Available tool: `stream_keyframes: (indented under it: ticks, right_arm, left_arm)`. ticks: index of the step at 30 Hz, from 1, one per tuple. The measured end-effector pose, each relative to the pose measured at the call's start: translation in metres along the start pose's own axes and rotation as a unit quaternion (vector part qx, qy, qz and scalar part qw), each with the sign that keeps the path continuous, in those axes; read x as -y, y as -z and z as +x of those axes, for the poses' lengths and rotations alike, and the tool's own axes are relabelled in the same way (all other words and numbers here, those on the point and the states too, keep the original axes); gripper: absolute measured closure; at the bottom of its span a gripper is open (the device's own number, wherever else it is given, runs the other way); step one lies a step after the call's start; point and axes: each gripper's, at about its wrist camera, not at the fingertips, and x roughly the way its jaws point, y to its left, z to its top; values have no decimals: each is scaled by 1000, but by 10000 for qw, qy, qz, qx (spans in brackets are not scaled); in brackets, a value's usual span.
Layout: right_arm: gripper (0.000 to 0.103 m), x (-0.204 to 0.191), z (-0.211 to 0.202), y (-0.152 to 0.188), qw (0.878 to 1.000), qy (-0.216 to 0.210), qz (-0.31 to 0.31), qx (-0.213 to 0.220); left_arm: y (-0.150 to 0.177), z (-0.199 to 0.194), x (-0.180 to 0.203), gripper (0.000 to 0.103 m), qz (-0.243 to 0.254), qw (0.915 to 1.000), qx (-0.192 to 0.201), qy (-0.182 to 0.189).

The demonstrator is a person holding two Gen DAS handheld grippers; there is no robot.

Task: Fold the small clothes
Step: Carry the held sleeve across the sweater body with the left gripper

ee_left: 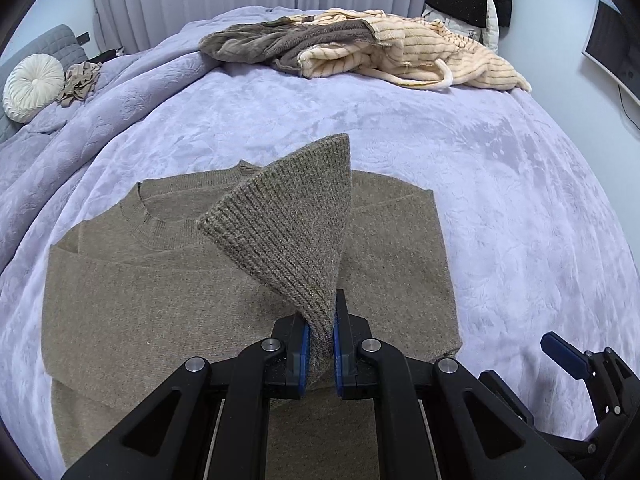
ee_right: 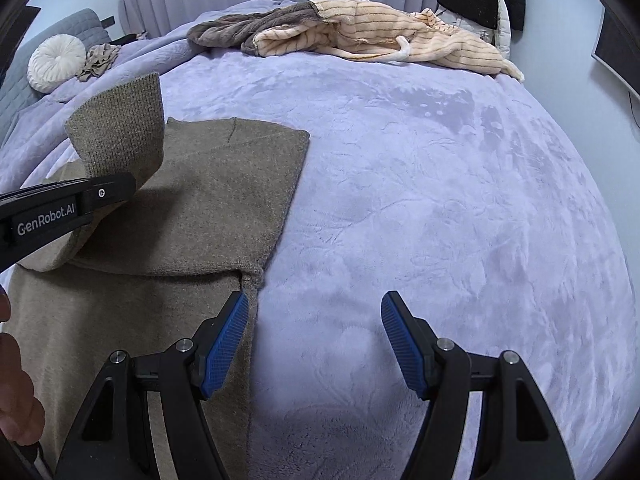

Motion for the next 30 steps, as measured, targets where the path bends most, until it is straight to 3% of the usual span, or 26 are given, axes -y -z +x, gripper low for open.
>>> stream_keyframes:
  ticks: [16,30]
  right_arm:
    - [31,3,-2,8,9999,-100,80,53]
    - [30,16,-12,20,9995,-32,238,221]
  left_arm:
    - [-8,14,10,93,46,9999,-88,-28]
    - [-7,37,14,93,13,9992,-319,221]
